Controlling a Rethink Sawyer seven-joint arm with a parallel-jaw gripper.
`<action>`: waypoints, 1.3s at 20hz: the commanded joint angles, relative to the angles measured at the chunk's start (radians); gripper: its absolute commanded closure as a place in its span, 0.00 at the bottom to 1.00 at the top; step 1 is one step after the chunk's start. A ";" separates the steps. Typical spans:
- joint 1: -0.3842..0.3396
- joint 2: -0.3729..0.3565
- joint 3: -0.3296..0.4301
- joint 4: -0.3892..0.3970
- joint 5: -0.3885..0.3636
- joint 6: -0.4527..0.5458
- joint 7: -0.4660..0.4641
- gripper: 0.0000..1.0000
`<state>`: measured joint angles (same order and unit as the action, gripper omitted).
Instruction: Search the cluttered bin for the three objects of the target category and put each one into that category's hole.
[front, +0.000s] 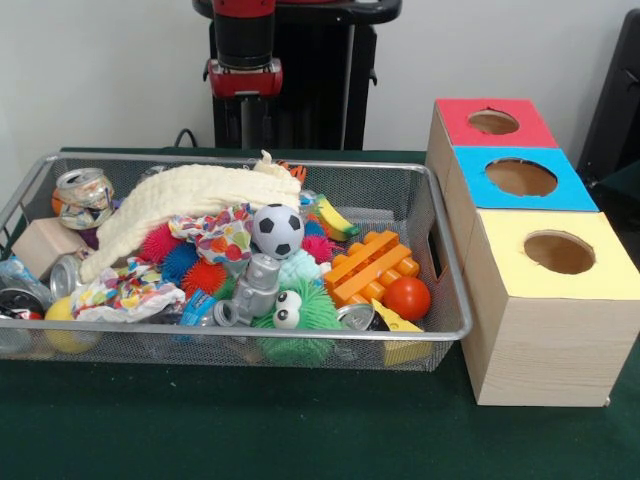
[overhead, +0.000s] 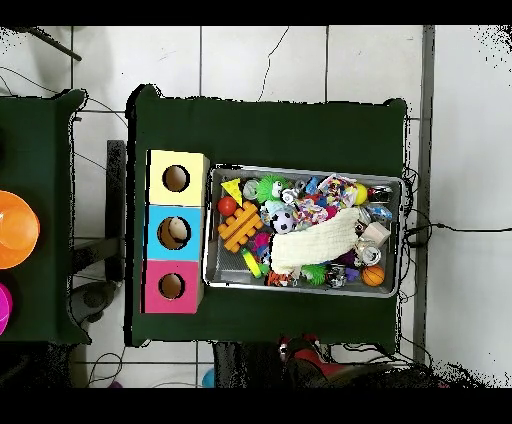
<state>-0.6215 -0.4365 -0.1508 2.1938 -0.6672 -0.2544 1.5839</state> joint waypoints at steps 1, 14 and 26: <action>-0.061 0.012 0.069 -0.062 0.031 0.011 0.179 0.00; -0.216 0.093 0.096 -0.190 -0.087 0.043 0.078 0.00; -0.200 0.243 0.034 -0.306 -0.112 -0.043 0.093 0.00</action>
<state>-0.8392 -0.2885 -0.1512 2.0996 -0.7693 -0.2546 1.5839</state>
